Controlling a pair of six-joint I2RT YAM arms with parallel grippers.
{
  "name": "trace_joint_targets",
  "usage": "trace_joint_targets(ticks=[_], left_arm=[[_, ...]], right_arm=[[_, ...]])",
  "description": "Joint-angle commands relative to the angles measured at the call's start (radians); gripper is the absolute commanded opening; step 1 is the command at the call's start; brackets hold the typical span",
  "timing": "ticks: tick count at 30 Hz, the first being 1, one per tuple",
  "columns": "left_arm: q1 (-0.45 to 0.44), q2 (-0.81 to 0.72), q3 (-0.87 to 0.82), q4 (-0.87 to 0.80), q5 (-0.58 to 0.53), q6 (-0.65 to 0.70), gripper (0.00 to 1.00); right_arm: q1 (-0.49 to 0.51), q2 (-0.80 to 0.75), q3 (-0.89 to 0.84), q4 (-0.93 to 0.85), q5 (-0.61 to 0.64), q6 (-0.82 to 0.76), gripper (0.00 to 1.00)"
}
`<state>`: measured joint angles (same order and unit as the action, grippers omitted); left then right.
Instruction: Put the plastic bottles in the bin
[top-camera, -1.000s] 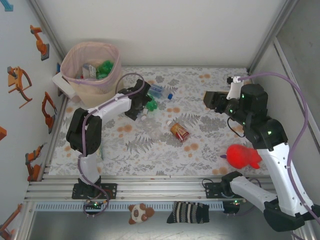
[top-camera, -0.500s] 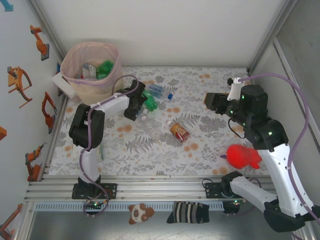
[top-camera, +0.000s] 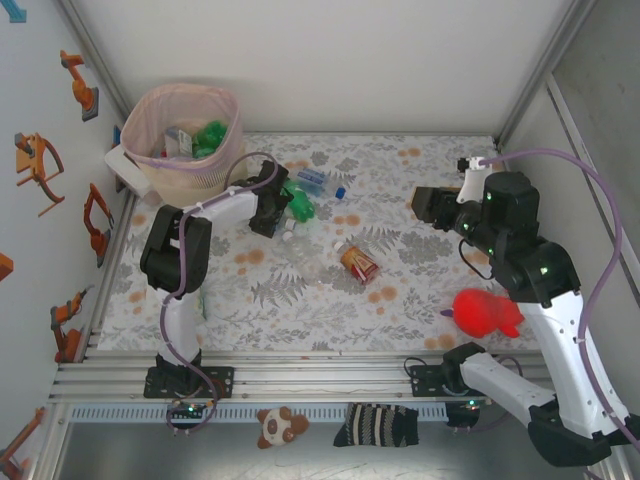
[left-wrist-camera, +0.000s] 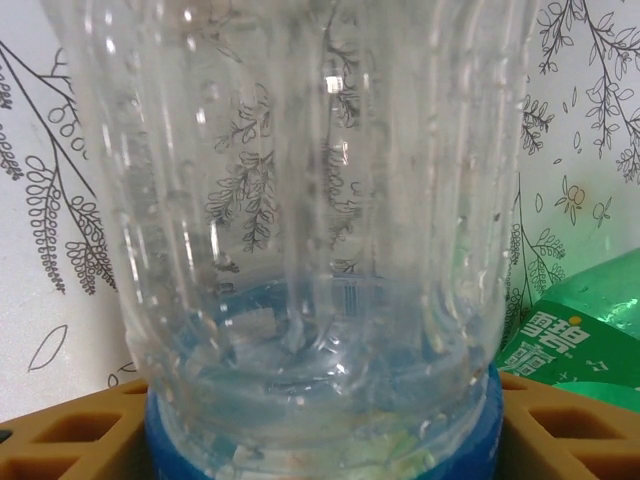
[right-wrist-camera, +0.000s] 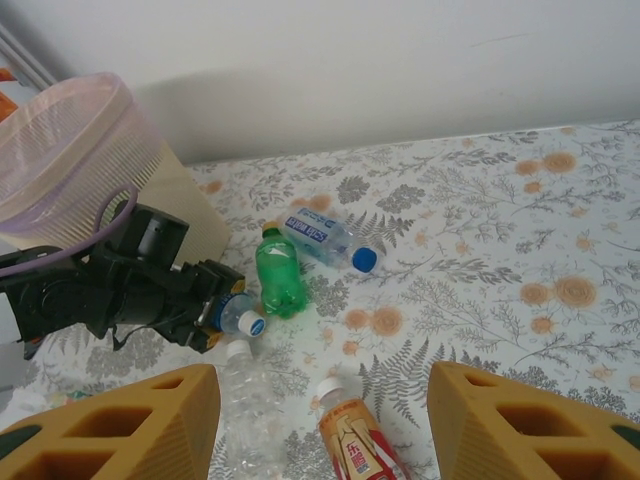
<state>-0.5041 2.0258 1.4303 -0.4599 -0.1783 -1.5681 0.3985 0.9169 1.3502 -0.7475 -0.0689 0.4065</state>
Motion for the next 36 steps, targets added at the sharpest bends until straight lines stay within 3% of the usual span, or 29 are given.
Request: trace_joint_targets(ticks=[1, 15, 23, 33, 36], left_arm=[[0.006, -0.011, -0.016, -0.006, 0.014, -0.016, 0.62], [-0.038, -0.172, -0.035, -0.007, 0.005, -0.013, 0.6], [-0.079, -0.27, 0.019, 0.0, -0.026, 0.053, 0.59], [-0.106, -0.387, 0.121, 0.167, -0.005, 0.268, 0.57], [-0.11, -0.415, 0.128, 0.298, 0.046, 0.357, 0.57]], right_arm=[[0.009, -0.012, 0.024, 0.0, 0.02, -0.018, 0.56], [0.007, -0.017, 0.029, -0.006, 0.026, -0.019, 0.56], [0.007, -0.012, 0.036, -0.006, 0.028, -0.019, 0.56], [0.007, -0.005, 0.036, 0.005, 0.02, -0.017, 0.56], [0.008, -0.003, 0.033, 0.013, 0.016, -0.015, 0.56]])
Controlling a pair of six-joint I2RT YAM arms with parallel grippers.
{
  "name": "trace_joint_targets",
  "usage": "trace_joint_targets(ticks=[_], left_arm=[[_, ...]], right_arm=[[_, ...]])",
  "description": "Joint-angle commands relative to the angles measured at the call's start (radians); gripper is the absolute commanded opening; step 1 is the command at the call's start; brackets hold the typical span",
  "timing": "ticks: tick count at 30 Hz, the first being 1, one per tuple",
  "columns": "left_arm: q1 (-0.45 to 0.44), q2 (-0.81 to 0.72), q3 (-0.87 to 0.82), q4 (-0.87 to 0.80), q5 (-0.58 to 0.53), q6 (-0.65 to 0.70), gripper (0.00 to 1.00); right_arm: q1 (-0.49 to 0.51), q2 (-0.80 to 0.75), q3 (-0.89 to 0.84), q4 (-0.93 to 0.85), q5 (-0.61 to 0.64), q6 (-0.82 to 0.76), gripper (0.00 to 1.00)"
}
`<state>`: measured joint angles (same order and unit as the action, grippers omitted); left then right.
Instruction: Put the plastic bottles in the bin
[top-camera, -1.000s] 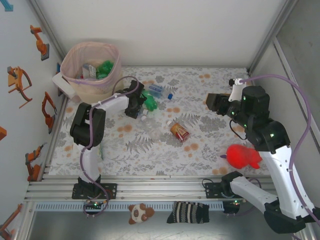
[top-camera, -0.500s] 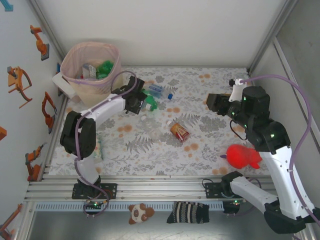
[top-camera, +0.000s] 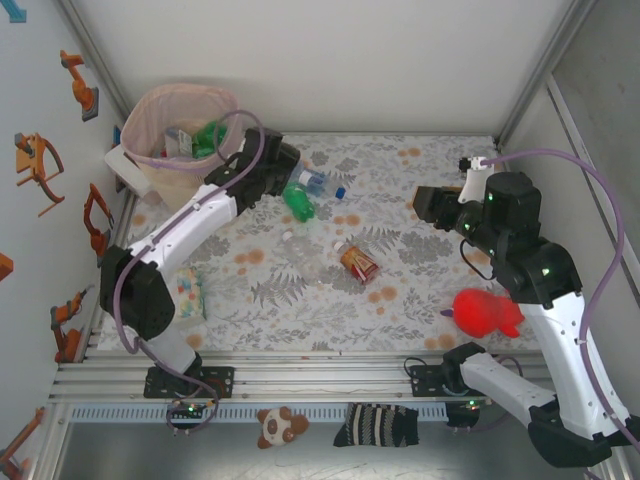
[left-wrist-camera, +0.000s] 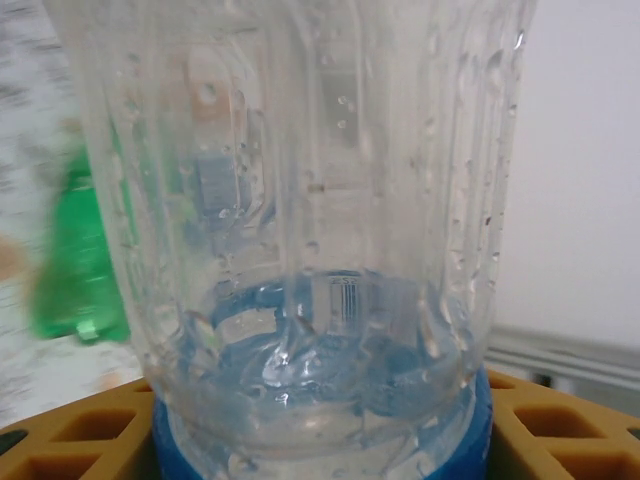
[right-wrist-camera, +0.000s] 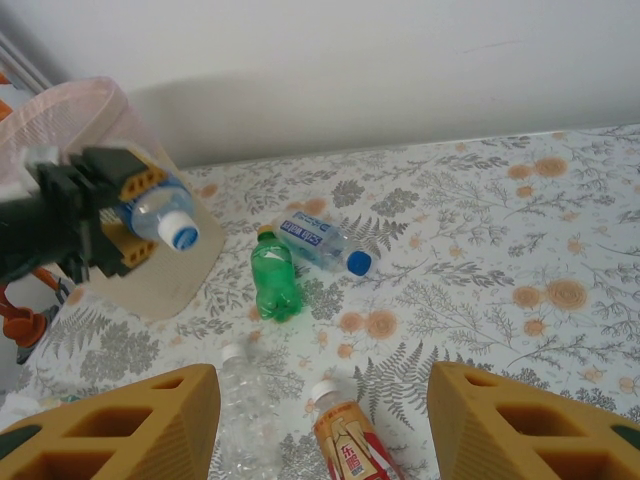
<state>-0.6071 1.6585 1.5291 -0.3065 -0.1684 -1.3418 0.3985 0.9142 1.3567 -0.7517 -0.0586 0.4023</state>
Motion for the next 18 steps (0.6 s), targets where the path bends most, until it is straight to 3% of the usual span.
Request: trace_joint_targets(ticks=[1, 5, 10, 18], left_arm=[[-0.009, -0.054, 0.033, 0.173, 0.04, 0.141, 0.57], [-0.009, -0.074, 0.088, 0.193, 0.046, 0.209, 0.56], [0.015, -0.114, 0.157, 0.129, -0.032, 0.267, 0.56], [0.177, -0.15, 0.293, -0.137, -0.066, 0.247, 0.55]], right_arm=[[0.007, 0.001, 0.027, 0.019, 0.004, -0.009, 0.56], [0.007, 0.003, 0.028, 0.02, -0.003, -0.007, 0.56], [0.008, 0.001, 0.027, 0.021, -0.002, -0.008, 0.56], [0.008, 0.002, 0.018, 0.028, -0.004, -0.005, 0.56]])
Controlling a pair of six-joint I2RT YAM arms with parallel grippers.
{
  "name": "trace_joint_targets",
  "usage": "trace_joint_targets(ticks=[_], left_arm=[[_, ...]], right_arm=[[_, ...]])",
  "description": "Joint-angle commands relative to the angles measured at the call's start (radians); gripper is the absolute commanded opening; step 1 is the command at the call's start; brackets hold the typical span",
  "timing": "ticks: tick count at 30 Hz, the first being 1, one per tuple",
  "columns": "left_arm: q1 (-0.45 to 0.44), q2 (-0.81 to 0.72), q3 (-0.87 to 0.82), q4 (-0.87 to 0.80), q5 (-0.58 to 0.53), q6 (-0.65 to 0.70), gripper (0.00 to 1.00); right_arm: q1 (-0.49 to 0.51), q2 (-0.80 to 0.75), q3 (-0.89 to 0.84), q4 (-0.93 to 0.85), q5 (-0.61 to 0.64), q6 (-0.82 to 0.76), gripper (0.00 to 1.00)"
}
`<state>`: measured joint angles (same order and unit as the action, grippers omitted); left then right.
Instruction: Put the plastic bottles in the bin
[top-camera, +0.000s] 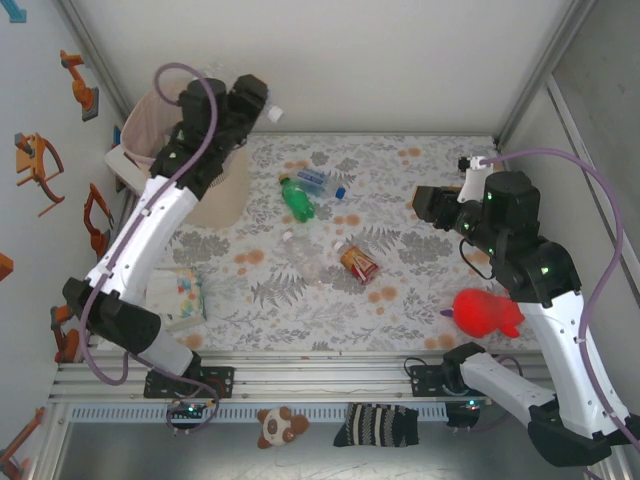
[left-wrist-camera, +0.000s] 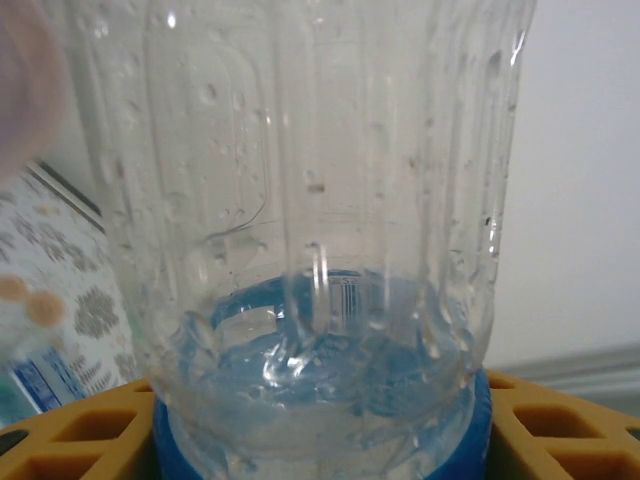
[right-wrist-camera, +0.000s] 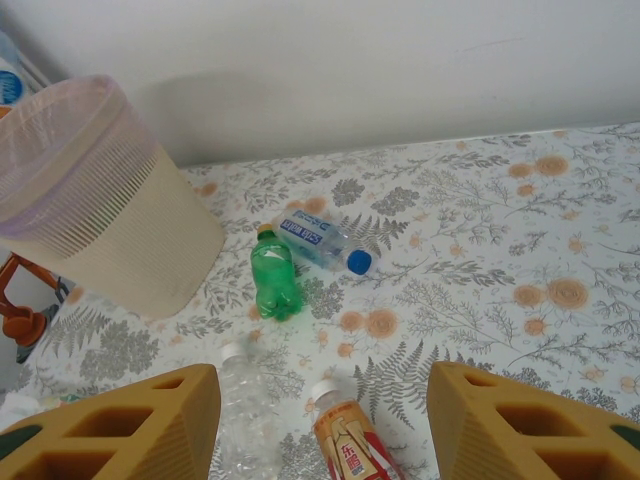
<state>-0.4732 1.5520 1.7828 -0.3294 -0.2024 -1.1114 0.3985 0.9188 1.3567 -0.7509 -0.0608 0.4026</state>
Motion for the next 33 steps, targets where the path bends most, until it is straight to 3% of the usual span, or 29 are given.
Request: trace_joint_targets(ticks=[1, 9, 17, 26, 33], left_arm=[[0.063, -0.045, 0.049, -0.134, -0.034, 0.011, 0.55], [0.256, -0.032, 0.063, -0.165, 0.065, -0.102, 0.55], [0.378, 0.047, 0.066, -0.169, 0.158, -0.275, 0.56], [0.423, 0.179, 0.076, -0.154, 0.231, -0.421, 0.57], [0.443, 0.285, 0.134, -0.178, 0.281, -0.46, 0.65]], right_arm=[[0.007, -0.001, 0.018, 0.029, -0.005, -0.005, 0.56], [0.008, 0.015, 0.022, 0.041, -0.014, -0.002, 0.56], [0.007, 0.021, 0.016, 0.047, -0.007, -0.005, 0.56], [0.007, 0.028, 0.028, 0.05, -0.002, -0.006, 0.56], [0.008, 0.038, 0.044, 0.047, -0.001, -0.011, 0.56]])
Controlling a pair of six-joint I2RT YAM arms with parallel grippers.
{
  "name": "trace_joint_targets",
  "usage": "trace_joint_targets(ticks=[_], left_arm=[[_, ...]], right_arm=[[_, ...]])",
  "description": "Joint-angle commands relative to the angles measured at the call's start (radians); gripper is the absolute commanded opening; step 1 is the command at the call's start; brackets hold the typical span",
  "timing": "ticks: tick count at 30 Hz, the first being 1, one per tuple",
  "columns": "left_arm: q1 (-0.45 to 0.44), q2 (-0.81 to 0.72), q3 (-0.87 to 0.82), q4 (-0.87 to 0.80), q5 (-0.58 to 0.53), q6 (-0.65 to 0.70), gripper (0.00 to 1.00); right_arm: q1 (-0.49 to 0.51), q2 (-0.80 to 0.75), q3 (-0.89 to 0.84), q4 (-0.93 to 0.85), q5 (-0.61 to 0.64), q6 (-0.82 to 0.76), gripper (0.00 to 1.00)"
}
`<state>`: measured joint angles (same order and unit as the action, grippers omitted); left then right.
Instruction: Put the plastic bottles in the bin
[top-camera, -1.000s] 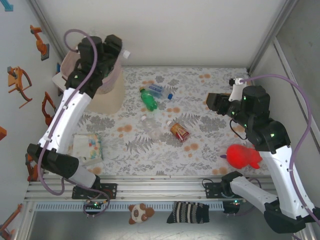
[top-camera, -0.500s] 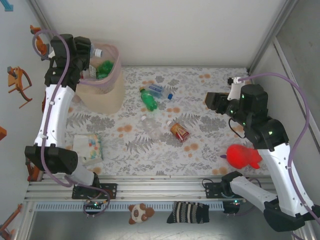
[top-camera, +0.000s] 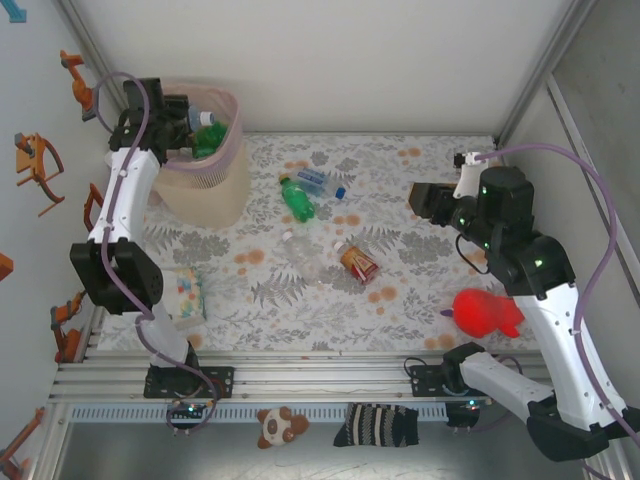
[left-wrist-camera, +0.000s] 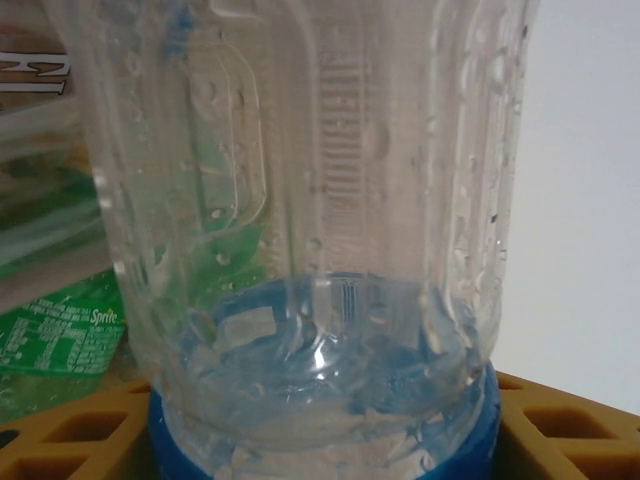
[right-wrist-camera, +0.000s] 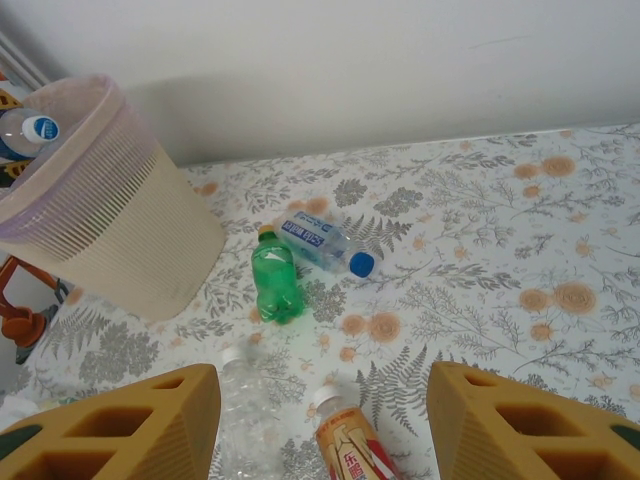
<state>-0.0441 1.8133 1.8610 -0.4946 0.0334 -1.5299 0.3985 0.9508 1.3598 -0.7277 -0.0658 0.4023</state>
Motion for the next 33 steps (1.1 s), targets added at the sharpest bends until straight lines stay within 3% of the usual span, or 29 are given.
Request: trace_joint_targets(ticks=[1, 8, 11, 18, 26, 33], left_arm=[[0.015, 0.031, 0.059, -0.013, 0.051, -0.049, 0.66], [0.01, 0.001, 0.063, -0.034, 0.025, -0.042, 0.84], [0.009, -0.041, 0.044, -0.041, 0.008, -0.027, 0.86], [0.009, -0.143, -0.003, -0.019, -0.021, 0.014, 0.86], [0.012, -0.178, 0.053, -0.025, -0.069, 0.175, 0.79], [0.019, -0.101, 0.125, -0.054, 0.038, 0.241, 0.72]], right_arm=[[0.007, 0.007, 0.042, 0.023, 0.004, -0.012, 0.56], [0.007, 0.013, 0.047, 0.027, 0.011, -0.013, 0.56], [0.007, 0.022, 0.051, 0.028, 0.001, -0.013, 0.56], [0.007, 0.037, 0.051, 0.04, -0.014, -0.01, 0.56], [0.007, 0.036, 0.039, 0.044, -0.015, -0.01, 0.56], [0.008, 0.035, 0.036, 0.047, -0.011, -0.011, 0.56]])
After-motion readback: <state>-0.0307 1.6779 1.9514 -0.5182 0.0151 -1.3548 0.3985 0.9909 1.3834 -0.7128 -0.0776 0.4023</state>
